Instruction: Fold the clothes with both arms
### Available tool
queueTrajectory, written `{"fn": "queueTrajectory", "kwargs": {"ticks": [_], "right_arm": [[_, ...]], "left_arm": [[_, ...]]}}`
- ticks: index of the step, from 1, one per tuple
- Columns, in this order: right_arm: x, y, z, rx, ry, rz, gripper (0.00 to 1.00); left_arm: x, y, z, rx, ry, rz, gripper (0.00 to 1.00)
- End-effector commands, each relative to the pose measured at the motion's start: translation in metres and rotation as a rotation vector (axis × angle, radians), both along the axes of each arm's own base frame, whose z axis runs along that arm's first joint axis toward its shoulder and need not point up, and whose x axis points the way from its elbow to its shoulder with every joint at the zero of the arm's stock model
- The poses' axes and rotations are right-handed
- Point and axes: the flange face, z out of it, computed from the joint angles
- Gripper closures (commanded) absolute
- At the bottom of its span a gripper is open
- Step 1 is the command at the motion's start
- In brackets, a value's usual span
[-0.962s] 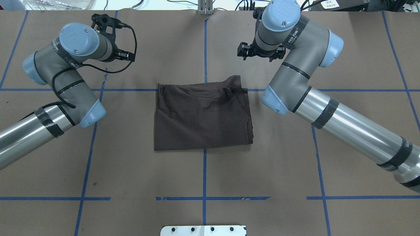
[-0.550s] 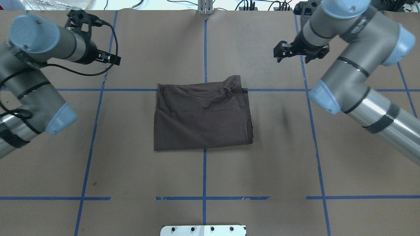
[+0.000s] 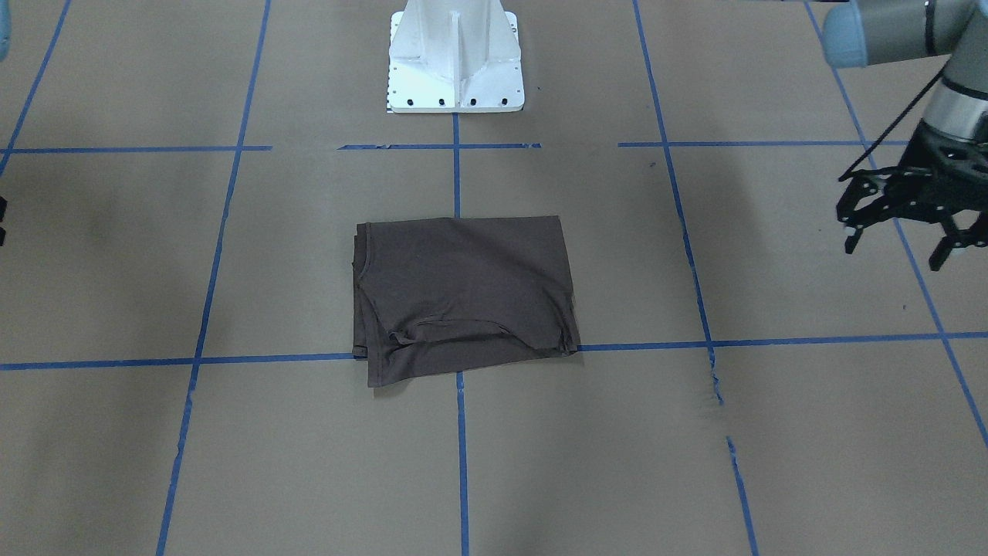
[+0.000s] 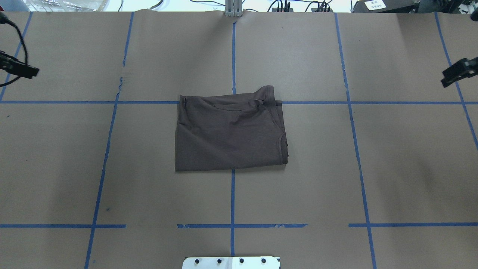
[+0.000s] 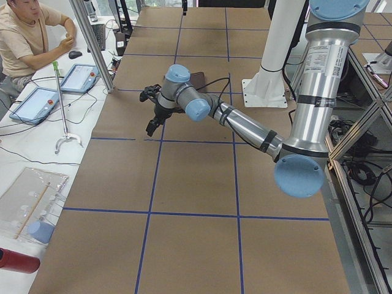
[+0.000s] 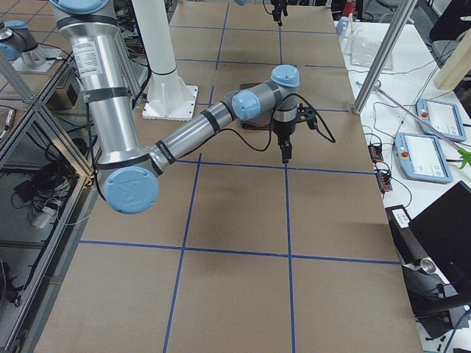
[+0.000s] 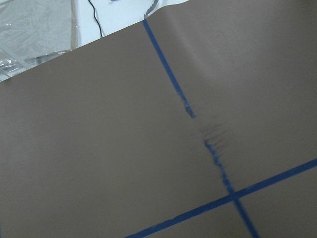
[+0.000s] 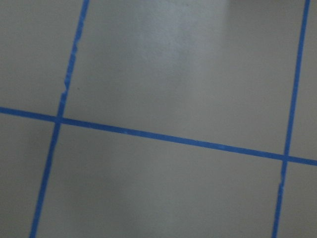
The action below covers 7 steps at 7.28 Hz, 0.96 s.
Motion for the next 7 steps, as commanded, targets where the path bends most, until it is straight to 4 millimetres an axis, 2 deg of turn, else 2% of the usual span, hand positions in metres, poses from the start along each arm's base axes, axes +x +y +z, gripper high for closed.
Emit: {"fn": "queueTrajectory", "kwargs": {"ticks": [1,2,3,4,5,6,7], "right_arm": [[0.060,0.049,0.087,-0.126,0.010,0.016,0.00],[0.076,0.068,0.113,-0.197,-0.028,0.049,0.00],[0.086,0.079,0.137,-0.253,-0.023,0.076,0.00],[0.094,0.084,0.144,-0.276,-0.065,0.093,0.00],[0.101,0.092,0.144,-0.297,-0.113,0.119,0.00],[0.114,0.111,0.156,-0.318,-0.122,0.146,0.00],[0.116,0.129,0.162,-0.275,-0.127,0.151,0.00]], "left_arm": [[-0.112,0.028,0.078,-0.026,-0.055,0.058,0.00],[-0.133,0.035,0.140,-0.165,-0.001,0.037,0.00],[-0.154,0.045,0.194,-0.283,0.128,0.034,0.00],[-0.159,0.067,0.225,-0.365,0.283,0.057,0.00],[-0.158,0.083,0.244,-0.426,0.295,0.045,0.00],[-0.158,0.095,0.252,-0.463,0.295,0.039,0.00],[-0.158,0.094,0.248,-0.521,0.294,0.030,0.00]]}}
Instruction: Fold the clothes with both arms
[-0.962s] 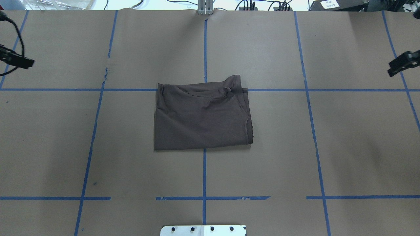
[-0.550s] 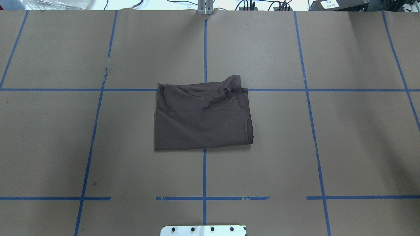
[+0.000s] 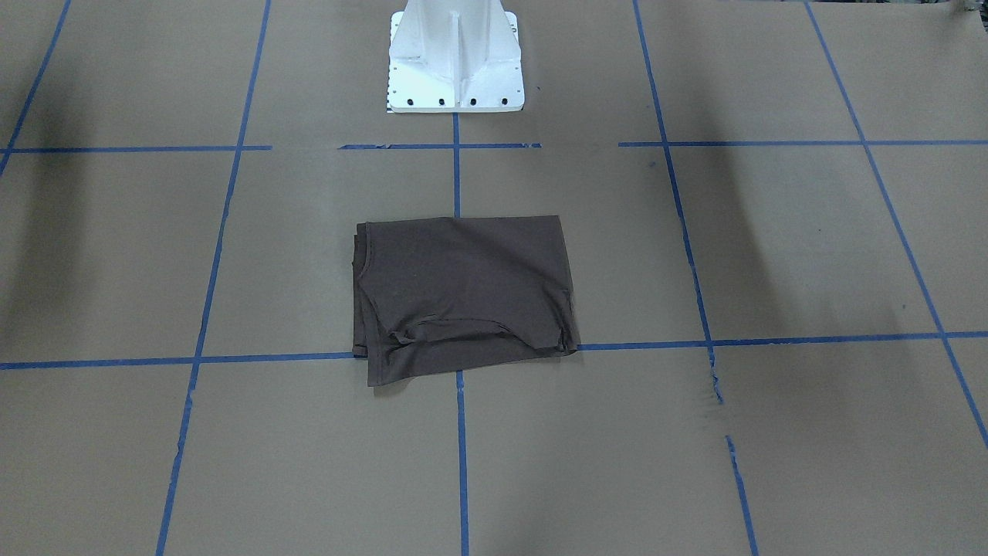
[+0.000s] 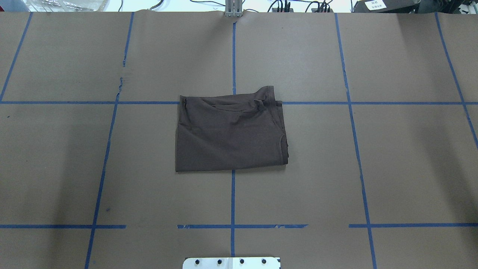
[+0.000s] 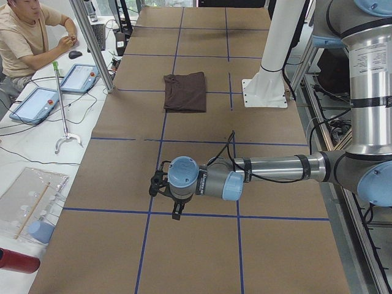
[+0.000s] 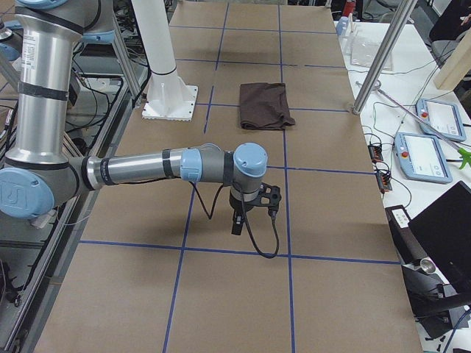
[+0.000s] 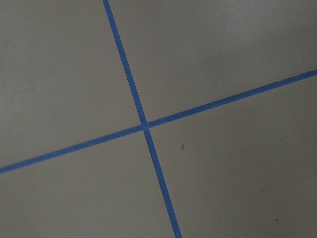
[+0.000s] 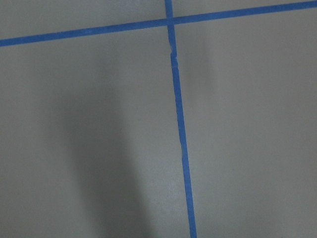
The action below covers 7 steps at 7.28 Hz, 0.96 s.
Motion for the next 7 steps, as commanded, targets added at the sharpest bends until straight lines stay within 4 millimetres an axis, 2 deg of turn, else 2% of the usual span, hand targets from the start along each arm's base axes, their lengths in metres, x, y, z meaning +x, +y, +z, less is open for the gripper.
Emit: {"fn": "queueTrajectory", "kwargs": {"ticks": [1,3,5,6,7], "right_arm": [[0.007,0.035,0.018,0.060,-0.010,0.022,0.00],[0.007,0.043,0.020,0.073,-0.015,0.020,0.00],[0.007,0.043,0.021,0.071,-0.015,0.020,0.00],[0.007,0.043,0.022,0.070,-0.015,0.020,0.00],[0.008,0.043,0.022,0.070,-0.014,0.020,0.00]], "left_arm": [[0.000,0.004,0.000,-0.076,0.000,0.003,0.00],[-0.002,0.001,-0.002,-0.053,-0.119,0.007,0.00],[0.000,0.000,-0.006,-0.067,-0.123,0.011,0.00],[-0.001,0.000,-0.021,-0.049,-0.124,0.010,0.00],[-0.001,0.003,-0.021,-0.052,-0.123,0.009,0.00]]}}
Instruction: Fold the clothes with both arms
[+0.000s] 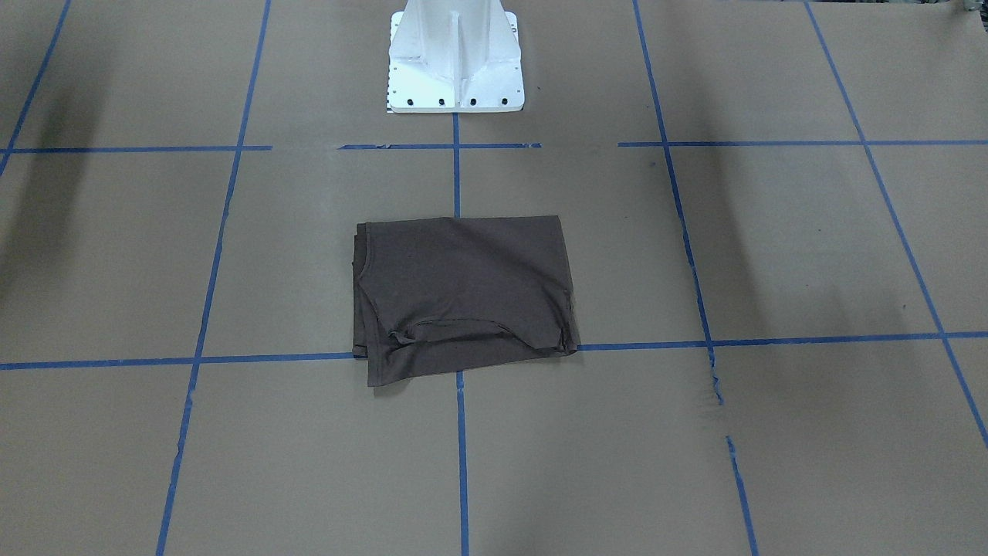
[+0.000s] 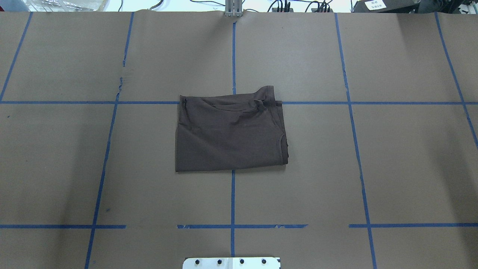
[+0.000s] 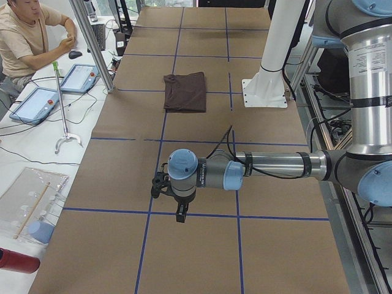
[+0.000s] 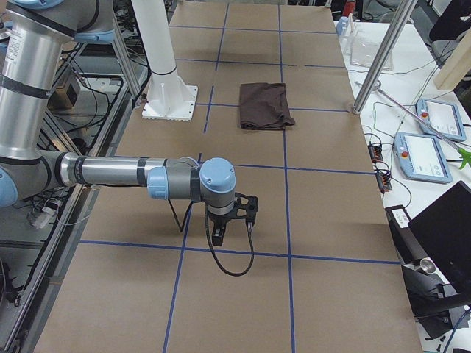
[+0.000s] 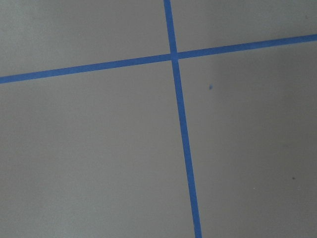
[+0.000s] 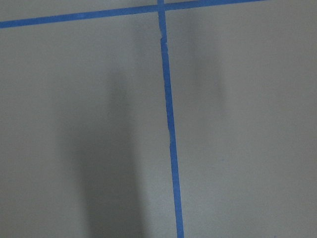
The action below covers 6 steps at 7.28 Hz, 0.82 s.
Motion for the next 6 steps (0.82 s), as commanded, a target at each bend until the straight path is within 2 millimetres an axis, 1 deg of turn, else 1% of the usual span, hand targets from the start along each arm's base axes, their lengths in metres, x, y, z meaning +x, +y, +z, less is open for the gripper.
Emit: {"fn": "queueTrajectory", "kwargs": {"ticks": [1,3,6], "right_arm": [[0.0001,0.0005,0.0018,-0.003,0.001,0.000,0.00],[0.0004,-0.0001,0.0037,-0.005,0.006,0.000,0.00],[0.0004,0.0002,0.0054,-0.005,0.006,-0.004,0.00]], "left_arm": [[0.0004,0.0003,-0.0092,0.015,0.001,0.000,0.00],[0.0005,-0.0014,-0.0129,0.020,0.003,-0.003,0.00],[0.0003,0.0032,-0.0078,0.005,0.002,-0.004,0.00]]}}
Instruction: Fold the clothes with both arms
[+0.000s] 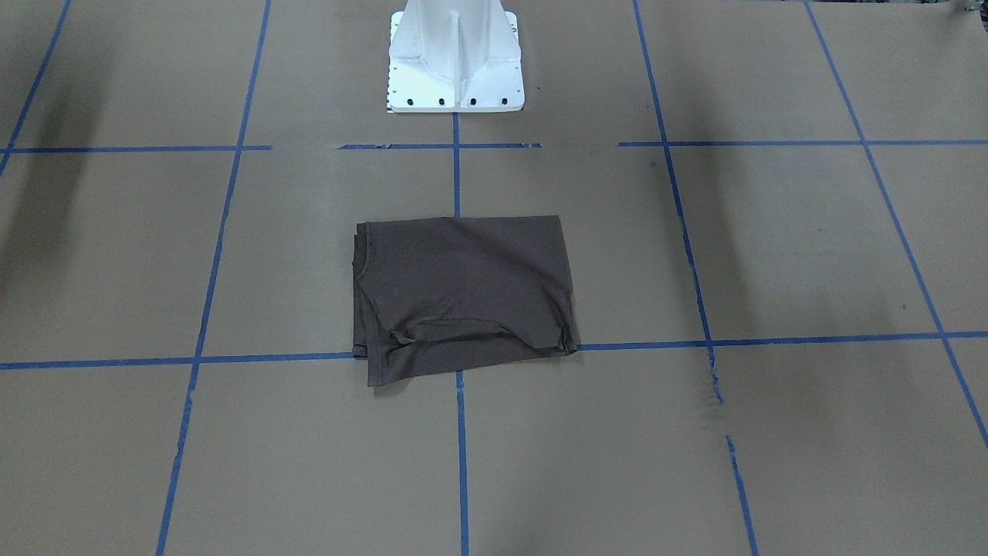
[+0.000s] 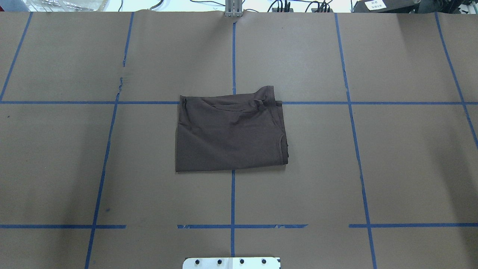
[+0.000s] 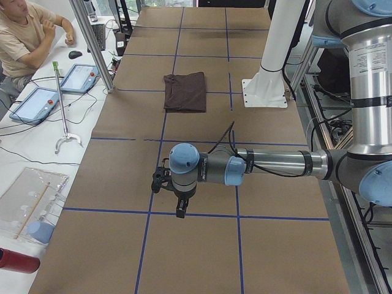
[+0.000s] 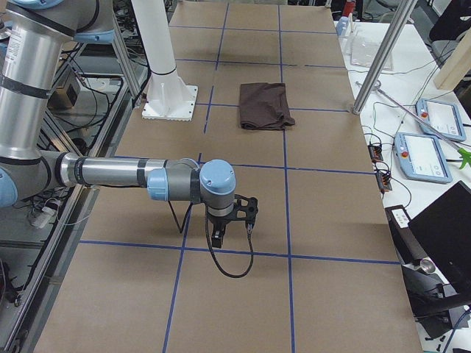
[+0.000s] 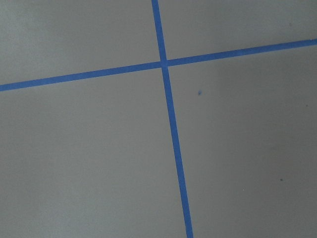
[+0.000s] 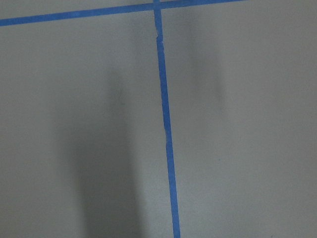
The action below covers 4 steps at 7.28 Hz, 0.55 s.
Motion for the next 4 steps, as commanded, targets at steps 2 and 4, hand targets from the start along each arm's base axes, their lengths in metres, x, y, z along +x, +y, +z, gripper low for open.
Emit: {"fn": "queueTrajectory", "kwargs": {"ticks": [2,4], "right_arm": [[0.0000,0.0004,0.0030,-0.004,0.000,-0.002,0.00],[-0.0001,-0.0003,0.0024,-0.004,-0.001,-0.001,0.00]], "left_arm": [[0.0005,-0.0007,-0.0013,-0.001,-0.002,0.001,0.00],[-0.0001,-0.0003,-0.0003,-0.006,-0.002,-0.001,0.00]]}}
